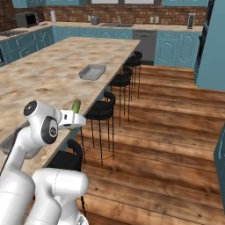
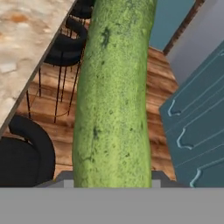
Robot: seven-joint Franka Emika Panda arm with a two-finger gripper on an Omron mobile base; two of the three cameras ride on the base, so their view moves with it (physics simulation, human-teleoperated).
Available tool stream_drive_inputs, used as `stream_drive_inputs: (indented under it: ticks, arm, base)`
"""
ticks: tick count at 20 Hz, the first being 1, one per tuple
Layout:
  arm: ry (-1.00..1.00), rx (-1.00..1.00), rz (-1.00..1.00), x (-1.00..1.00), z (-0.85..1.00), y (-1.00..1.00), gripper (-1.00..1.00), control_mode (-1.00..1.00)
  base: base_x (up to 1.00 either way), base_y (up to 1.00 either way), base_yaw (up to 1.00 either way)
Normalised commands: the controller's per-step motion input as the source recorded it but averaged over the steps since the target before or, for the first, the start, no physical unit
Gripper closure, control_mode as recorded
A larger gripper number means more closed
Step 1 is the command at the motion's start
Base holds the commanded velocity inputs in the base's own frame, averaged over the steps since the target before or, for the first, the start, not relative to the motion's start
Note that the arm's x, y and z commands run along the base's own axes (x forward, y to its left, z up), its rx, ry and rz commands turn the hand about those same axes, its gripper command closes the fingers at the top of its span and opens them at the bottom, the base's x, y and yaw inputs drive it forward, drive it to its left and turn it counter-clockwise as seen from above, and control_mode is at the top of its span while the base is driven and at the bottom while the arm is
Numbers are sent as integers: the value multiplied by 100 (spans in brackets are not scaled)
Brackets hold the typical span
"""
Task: Place the cold items (cucumber and onion) from the fridge in one tupperware on the dining counter. Place the warm items (hot dog and kebab skewer) in the stove area in another tupperware.
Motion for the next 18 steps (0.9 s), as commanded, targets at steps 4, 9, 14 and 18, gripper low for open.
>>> stream_drive_inputs:
  ticks: [4, 9, 14, 18]
  arm:
    - [-11, 15, 17, 25, 15, 11, 100, -100]
    - [23, 8, 44, 1, 0, 93, 100, -100]
    - [50, 0, 16, 9, 0, 99, 100, -100]
    - [35, -1, 0, 25, -32, 100, 100, -100]
  base:
    - [0, 0, 0]
    - [0, 0, 0]
    - [0, 0, 0]
    - [0, 0, 0]
